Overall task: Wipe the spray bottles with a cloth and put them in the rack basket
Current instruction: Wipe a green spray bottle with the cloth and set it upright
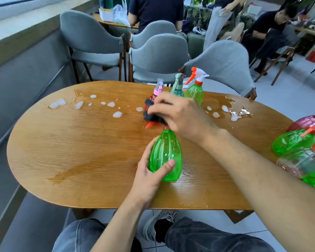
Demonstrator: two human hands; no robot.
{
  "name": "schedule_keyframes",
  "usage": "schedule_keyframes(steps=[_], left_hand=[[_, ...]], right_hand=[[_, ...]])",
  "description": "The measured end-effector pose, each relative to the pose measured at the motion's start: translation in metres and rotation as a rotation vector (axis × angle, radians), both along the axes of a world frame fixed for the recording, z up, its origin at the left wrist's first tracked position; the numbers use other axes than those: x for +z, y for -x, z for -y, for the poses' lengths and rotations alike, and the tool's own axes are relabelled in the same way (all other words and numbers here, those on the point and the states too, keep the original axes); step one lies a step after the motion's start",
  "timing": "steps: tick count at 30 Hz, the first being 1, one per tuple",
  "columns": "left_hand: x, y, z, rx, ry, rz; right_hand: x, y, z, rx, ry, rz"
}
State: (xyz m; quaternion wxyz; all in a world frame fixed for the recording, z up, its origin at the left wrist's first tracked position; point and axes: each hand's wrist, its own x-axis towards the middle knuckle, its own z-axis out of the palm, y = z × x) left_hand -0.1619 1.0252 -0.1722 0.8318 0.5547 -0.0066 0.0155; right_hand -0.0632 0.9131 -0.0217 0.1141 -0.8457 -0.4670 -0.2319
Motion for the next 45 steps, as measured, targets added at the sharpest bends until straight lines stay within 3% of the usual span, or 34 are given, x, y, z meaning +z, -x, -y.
schedule_keyframes(steps=[3,7,9,14,17,20,33,37,39,45], left_hand=[[0.0,0.001,-0.001,-0.015,-0.002,-0.017],[0.003,0.002,0.0,0.017,0.004,-0.025],[0.005,0.003,0.0,0.006,0.02,-0.021],[0.006,0.005,0.0,-0.005,0.041,-0.014],[0.004,0.004,-0.001,-0.009,0.003,-0.002],[0.002,0.002,0.0,-0.012,-0.015,0.011],[0.0,0.003,0.001,0.005,-0.042,0.022],[0.002,0.003,0.002,0.011,-0.043,0.017],[0.002,0.004,0.002,-0.002,-0.055,0.025],[0.0,0.003,0.002,0.022,-0.07,0.014]], right_hand=[[0.004,-0.008,0.005,-0.173,-0.226,-0.003],[-0.013,0.006,0.003,0.002,-0.033,-0.074],[-0.014,0.003,0.006,-0.006,-0.032,-0.045],[-0.007,-0.024,0.019,-0.398,-0.374,-0.087],[0.006,-0.037,0.014,-0.407,-0.525,-0.285],[0.016,-0.039,0.003,-0.341,-0.424,-0.476],[0.03,-0.03,0.039,-0.578,0.068,-0.666],[0.035,-0.032,0.035,-0.548,-0.254,-0.455],[0.033,-0.029,0.022,-0.474,-0.355,-0.449],[0.018,-0.03,0.023,-0.479,-0.218,-0.573]])
